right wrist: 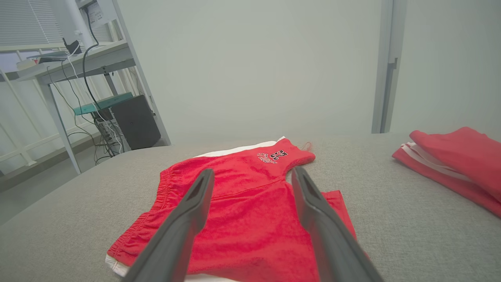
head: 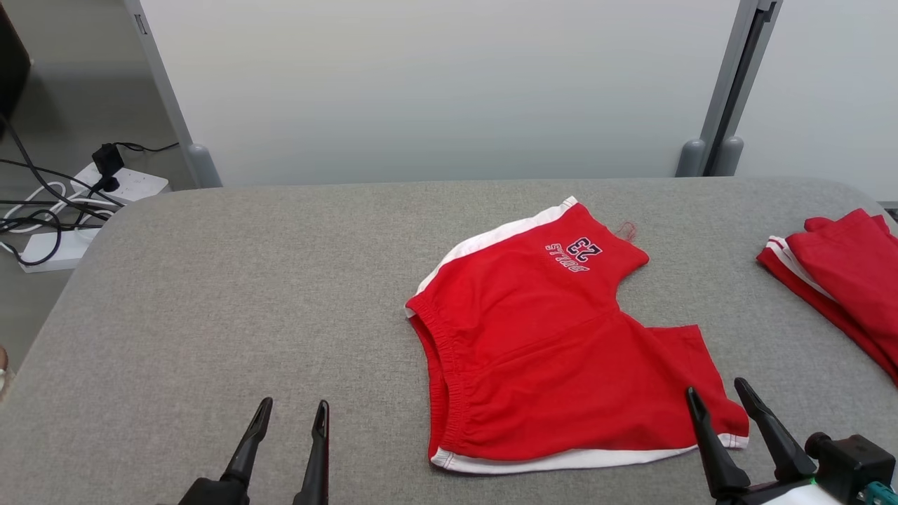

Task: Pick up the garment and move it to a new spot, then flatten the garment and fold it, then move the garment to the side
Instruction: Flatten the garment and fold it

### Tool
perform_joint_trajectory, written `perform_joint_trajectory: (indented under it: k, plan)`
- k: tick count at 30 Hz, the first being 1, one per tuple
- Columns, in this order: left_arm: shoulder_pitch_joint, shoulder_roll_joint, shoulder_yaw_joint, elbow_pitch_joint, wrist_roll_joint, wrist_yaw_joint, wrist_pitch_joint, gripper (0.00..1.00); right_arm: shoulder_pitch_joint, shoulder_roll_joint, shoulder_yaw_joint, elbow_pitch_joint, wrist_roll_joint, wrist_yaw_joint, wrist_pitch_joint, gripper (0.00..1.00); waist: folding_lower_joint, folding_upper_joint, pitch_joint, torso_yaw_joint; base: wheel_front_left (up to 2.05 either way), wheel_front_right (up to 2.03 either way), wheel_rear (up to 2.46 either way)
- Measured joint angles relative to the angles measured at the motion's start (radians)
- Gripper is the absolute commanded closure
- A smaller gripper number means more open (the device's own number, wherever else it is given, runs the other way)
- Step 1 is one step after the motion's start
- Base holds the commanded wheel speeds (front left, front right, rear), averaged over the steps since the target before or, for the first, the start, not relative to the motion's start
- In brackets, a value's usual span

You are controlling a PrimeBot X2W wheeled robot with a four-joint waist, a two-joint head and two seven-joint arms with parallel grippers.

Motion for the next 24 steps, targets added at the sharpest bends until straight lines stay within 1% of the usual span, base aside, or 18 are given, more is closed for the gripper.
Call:
perform_joint_trajectory:
  k: [4,21,22,24]
  plan:
    - [0.0,0.0,0.002,0.002,0.007,-0.007,0.0,0.0,0.0,0.0,-0.001,0.0,0.003,0.0,0.0,0.0,0.0,0.0,-0.001,0.002,0.0,0.0,0.0]
    - [-0.001,-0.001,-0.018,0.011,0.005,-0.007,0.0,0.0,0.0,0.006,-0.005,0.001,0.009,0.0,0.0,0.0,0.0,0.0,0.012,0.003,0.0,0.0,0.0]
    - [-0.005,-0.001,-0.053,0.053,0.005,-0.028,0.0,0.0,0.0,0.011,-0.006,0.002,0.012,0.0,0.0,0.0,0.0,0.0,0.016,0.004,0.0,0.0,0.0]
    - [-0.008,0.0,-0.088,0.105,-0.009,-0.059,0.0,0.0,0.0,0.013,-0.005,0.002,0.013,0.0,0.0,0.0,0.0,0.0,0.021,0.003,0.0,0.0,0.0]
